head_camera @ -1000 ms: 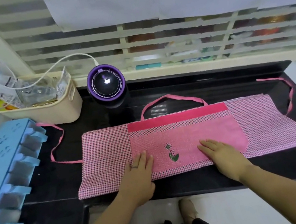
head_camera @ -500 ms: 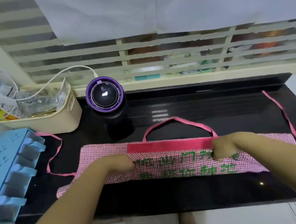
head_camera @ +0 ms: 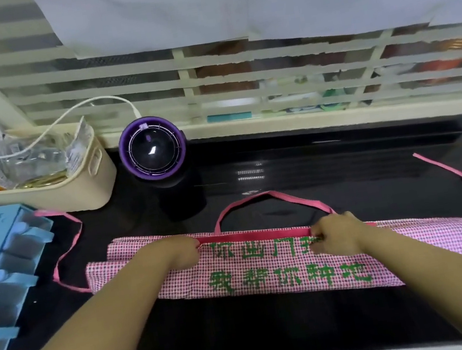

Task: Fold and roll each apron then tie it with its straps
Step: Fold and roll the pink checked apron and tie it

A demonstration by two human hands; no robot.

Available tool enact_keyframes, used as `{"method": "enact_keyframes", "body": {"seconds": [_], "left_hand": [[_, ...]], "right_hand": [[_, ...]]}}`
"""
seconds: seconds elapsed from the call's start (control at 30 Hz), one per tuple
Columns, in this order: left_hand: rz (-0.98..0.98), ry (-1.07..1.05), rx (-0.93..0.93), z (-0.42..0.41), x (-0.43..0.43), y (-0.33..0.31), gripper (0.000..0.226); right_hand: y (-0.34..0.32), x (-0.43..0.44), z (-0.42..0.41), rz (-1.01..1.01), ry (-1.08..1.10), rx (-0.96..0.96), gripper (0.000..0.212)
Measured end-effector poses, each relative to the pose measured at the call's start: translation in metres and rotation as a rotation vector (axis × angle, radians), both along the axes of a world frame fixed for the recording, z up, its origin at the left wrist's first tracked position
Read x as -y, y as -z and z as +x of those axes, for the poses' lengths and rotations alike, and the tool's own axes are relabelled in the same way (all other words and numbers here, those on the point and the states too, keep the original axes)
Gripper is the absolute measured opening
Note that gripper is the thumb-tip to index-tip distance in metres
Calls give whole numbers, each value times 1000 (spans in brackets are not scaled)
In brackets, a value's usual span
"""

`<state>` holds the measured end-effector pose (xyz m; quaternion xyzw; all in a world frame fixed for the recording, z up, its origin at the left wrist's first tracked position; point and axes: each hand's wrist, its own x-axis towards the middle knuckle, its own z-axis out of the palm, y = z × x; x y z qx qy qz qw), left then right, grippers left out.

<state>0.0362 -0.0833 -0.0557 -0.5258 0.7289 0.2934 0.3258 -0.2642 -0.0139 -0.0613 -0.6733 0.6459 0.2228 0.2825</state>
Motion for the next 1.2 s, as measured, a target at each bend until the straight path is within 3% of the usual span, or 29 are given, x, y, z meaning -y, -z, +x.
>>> {"method": "enact_keyframes", "body": {"seconds": [0.3,0.5,0.6,0.77,0.83,0.97,1.0,1.1,1.2], "left_hand": [[-171,53,89,24,20,3,42],[-324,4,35,28,20,9,30],[-371,-26,50,30,16,13,37],[-506,17,285,23,6,16,57],[-619,9,201,11,-5,18,59],[-760,193,-283,-19,-32,40,54],[-691,220,-313,-24,-38,44,53],[-534,185,-202,-27,-51,60,83],[-549,121,-218,-24,-55,72,81]], "right_hand": [[7,7,-10,-124,0,58,31],[14,2,-4,-275,74,49,20],[19,-1,-1,-332,76,-5,19],[26,-3,-3,-331,71,-14,18],[26,-3,-3,-350,70,-1,17],[26,-5,-5,-369,72,21,16],[26,-8,-7,-390,71,32,16],[38,-19,-18,-537,111,50,22],[55,-32,-40,-742,176,26,33]]}}
